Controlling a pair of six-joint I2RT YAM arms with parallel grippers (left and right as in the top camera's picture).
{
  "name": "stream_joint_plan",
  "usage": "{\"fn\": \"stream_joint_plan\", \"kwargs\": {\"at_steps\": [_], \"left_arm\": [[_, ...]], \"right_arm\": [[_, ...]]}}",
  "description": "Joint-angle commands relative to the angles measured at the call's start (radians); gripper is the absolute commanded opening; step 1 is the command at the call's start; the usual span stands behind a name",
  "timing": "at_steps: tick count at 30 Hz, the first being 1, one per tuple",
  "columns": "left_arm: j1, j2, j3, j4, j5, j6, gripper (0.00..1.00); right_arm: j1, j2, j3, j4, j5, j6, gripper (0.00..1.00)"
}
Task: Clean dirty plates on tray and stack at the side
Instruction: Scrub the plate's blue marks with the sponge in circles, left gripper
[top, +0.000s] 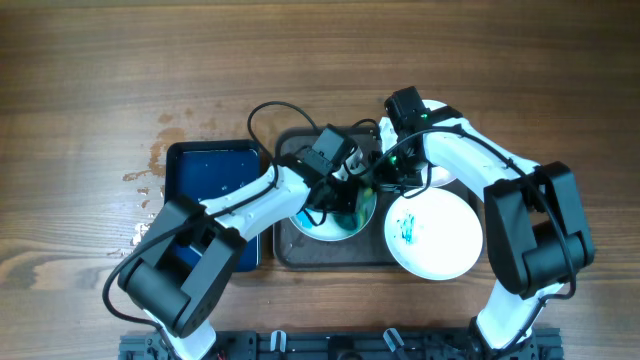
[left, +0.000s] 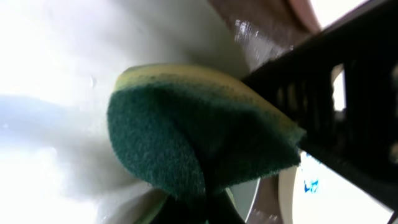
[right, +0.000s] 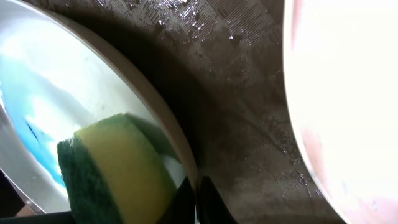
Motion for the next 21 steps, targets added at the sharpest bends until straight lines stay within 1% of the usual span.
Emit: {"fn": "stream_joint_plan", "kwargs": {"at_steps": [1, 4, 8, 12, 16, 21], "left_arm": [[0.026, 0.011, 0.007, 0.052, -0.052, -0.071, 0.04], [0.055, 0.011, 0.007, 0.065, -0.205, -0.097, 0.04], [0.101, 0.011, 0.007, 0.036, -0.348, -0.099, 0.04], [0.142, 0.011, 0.007, -0.105, -0.438, -0.1, 0.04], [0.147, 0.011, 0.007, -0.272, -0.547, -0.1, 0.04], [0.147, 0.011, 0.007, -0.392, -0.578, -0.098, 0.04]], "right_arm": [[0.005, 0.012, -0.003, -0.008, 0.008, -0.017, 0.05], [0.005, 0.012, -0.003, -0.016, 0.008, -0.018, 0.04], [0.005, 0.012, -0.003, -0.025, 0.009, -0.018, 0.05], [0.005, 0.012, -0.003, -0.027, 0.009, -0.018, 0.04], [0.005, 0.012, -0.003, -0.026, 0.009, -0.019, 0.04], [0.005, 0.012, -0.003, -0.023, 0.009, -0.017, 0.04]]}}
